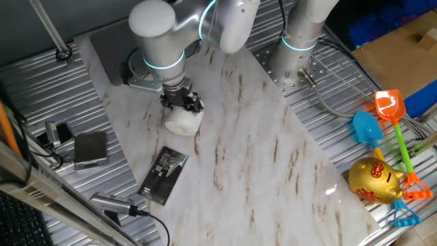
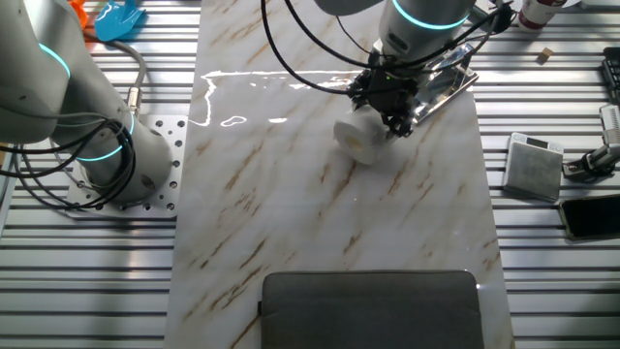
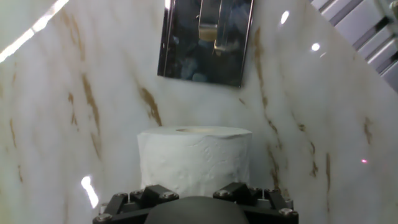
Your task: Take the roll of paper down from the shelf
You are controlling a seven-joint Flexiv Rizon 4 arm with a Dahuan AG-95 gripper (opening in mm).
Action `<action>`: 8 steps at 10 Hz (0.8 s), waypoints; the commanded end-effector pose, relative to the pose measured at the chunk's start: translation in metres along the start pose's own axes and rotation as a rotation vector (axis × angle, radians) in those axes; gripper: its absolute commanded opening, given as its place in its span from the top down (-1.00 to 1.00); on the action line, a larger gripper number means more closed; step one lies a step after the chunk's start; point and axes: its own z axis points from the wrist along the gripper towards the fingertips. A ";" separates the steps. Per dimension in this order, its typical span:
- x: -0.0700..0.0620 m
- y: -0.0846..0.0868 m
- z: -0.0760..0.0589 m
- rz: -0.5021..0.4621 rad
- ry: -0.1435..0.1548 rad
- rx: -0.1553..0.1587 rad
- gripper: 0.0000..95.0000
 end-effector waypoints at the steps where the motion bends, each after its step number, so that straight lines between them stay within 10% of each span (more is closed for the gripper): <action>1: 0.006 0.002 0.003 -0.007 0.019 -0.010 1.00; 8: 0.011 0.003 0.017 -0.001 0.008 -0.013 1.00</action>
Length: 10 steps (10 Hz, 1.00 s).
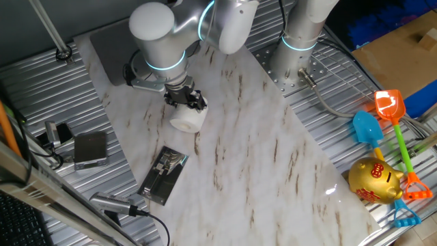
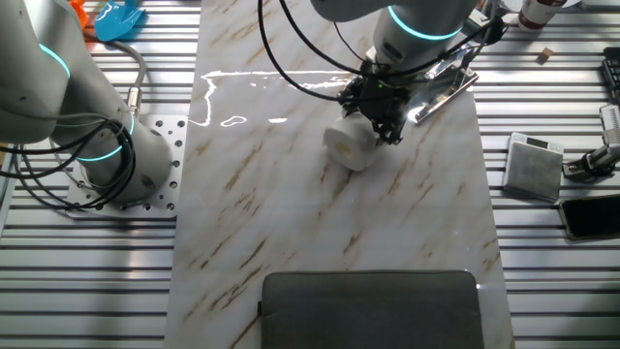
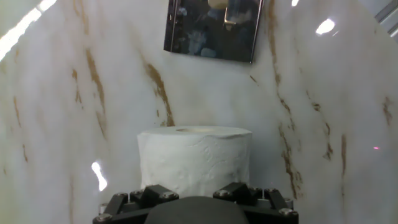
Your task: Take the roll of paper down from the shelf
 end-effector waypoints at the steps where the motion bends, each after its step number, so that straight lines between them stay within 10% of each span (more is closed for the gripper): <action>1: 0.000 0.000 0.001 0.000 -0.009 0.001 1.00; 9: 0.000 0.003 0.006 0.015 -0.015 0.007 1.00; 10: 0.000 0.003 0.006 0.009 -0.018 0.007 0.60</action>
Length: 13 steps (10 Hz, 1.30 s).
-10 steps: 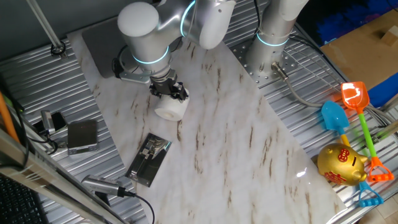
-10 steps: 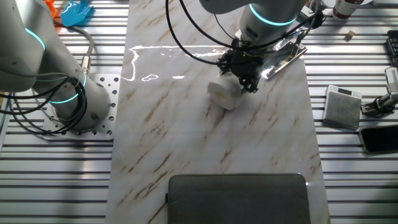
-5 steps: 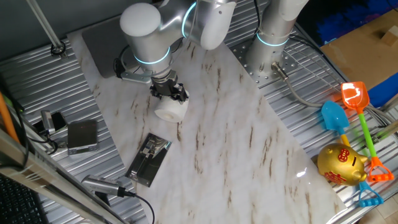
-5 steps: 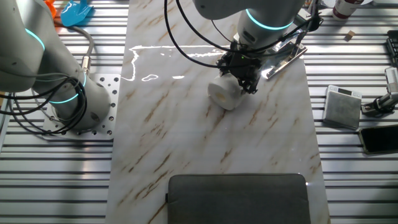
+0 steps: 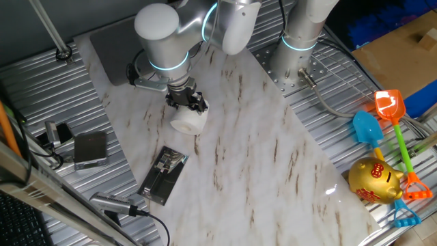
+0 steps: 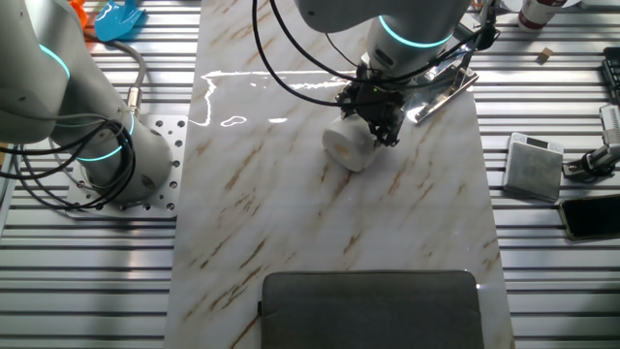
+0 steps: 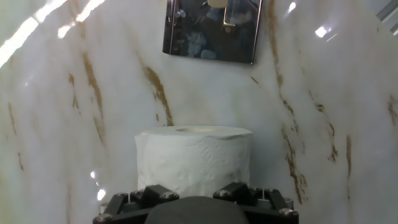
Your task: Take the roll of paper down from the shelf
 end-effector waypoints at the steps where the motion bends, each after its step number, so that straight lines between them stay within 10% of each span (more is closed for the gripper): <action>1: -0.001 0.000 0.001 -0.007 -0.010 -0.006 0.20; 3: -0.001 0.000 0.001 -0.011 -0.020 -0.017 -0.60; 6: -0.001 0.000 0.002 -0.014 -0.031 -0.025 -0.60; 7: -0.001 0.000 0.002 -0.014 -0.031 -0.025 -1.00; 13: -0.001 -0.001 -0.001 -0.013 -0.032 -0.024 -1.00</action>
